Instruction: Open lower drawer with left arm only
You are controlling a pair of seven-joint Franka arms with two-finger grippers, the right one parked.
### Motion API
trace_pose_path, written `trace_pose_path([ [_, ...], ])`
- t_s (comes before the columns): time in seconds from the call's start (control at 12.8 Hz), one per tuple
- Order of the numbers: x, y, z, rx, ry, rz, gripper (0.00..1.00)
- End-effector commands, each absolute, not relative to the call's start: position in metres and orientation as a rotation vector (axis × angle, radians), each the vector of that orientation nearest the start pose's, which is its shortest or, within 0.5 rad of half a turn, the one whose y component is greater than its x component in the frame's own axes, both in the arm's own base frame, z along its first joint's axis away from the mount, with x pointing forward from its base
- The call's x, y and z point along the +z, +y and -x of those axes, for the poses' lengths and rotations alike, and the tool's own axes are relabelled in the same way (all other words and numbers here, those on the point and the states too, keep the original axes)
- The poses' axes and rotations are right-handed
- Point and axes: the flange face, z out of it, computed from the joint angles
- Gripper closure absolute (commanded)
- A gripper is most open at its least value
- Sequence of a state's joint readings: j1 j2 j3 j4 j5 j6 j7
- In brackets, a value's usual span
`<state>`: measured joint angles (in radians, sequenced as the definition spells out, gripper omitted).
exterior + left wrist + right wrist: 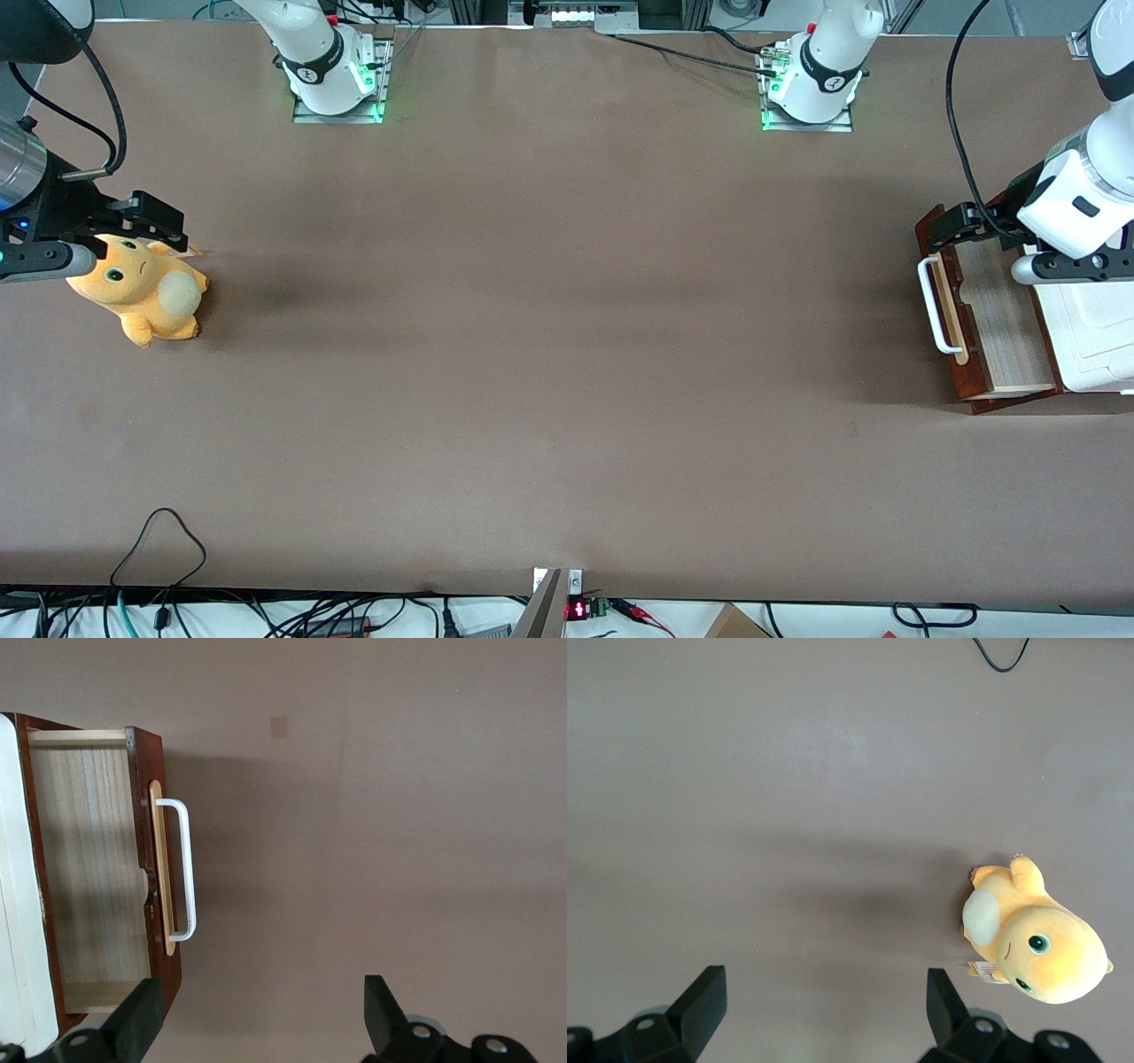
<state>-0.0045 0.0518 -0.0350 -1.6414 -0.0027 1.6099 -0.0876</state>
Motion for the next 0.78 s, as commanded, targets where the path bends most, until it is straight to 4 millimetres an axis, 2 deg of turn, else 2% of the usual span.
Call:
trace_pose_path([
  [0.0, 0.5737, -0.0268, -0.5631, 0.086, -0.015, 3.157, 0.00],
  [0.7, 0.5766, -0.0275, -0.5641, 0.074, -0.012, 3.156, 0.00],
])
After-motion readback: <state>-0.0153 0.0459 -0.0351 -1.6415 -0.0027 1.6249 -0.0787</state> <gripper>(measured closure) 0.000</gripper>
